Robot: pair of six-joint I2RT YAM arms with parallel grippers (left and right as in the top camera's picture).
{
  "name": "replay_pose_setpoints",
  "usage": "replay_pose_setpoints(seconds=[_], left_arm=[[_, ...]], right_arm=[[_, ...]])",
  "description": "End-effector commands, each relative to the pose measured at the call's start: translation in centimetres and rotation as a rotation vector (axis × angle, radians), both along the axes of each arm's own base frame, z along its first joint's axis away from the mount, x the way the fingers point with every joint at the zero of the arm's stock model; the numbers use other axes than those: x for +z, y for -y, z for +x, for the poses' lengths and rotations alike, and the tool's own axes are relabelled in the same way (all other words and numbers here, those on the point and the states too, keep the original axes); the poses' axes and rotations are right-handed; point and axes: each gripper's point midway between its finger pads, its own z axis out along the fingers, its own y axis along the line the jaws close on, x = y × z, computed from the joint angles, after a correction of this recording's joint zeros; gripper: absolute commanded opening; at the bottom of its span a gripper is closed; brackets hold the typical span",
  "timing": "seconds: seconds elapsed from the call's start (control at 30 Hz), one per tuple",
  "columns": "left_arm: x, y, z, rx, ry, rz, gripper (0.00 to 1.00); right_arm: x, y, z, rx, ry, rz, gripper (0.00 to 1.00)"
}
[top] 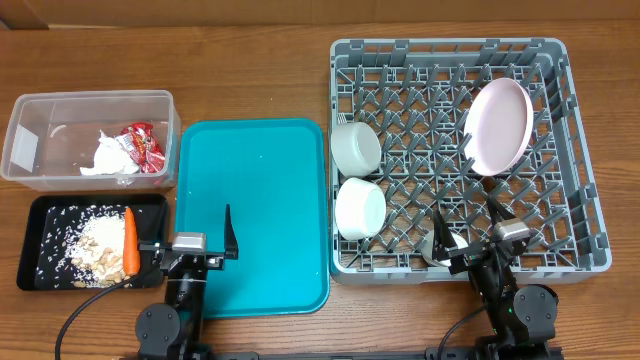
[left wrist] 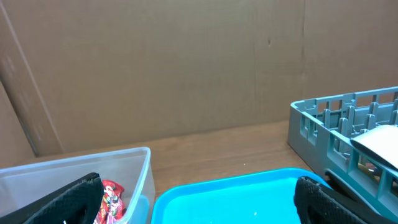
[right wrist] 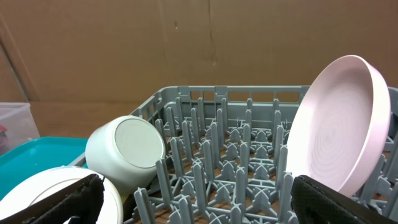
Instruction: Sort waste into correct bins and load items into the dishwasher rack
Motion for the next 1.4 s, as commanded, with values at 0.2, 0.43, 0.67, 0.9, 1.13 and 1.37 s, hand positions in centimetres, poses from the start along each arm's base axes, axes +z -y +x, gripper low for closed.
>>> replay_pose_setpoints(seconds=[0.2,0.43,0.67,0.9,1.13,1.37], left_arm=[[-4.3,0.1,0.0,-0.005,-0.171,0.046,1.00],[-4.4,0.1,0.0,-0.005,-0.175,0.047,1.00],[-4.4,0.1,0.0,-0.005,-0.175,0.047,1.00],[-4.4,0.1,0.0,-0.005,-0.175,0.047,1.00],[-4.4,0.1,0.0,-0.005,-0.175,0.047,1.00],[-4.4,0.1,0.0,-0.005,-0.175,0.047,1.00]], right_arm=[[-0.2,0.1,0.0,-0.001,0.006,-0.003,1.00],[-0.2,0.1,0.0,-0.001,0.006,-0.003,1.00],[-0.2,0.1,0.0,-0.001,0.006,-0.003,1.00],[-0.2,0.1,0.0,-0.001,0.006,-0.003,1.00],[-0.2,0.1,0.0,-0.001,0.006,-0.003,1.00],[-0.2,0.1,0.0,-0.001,0.006,-0.003,1.00]])
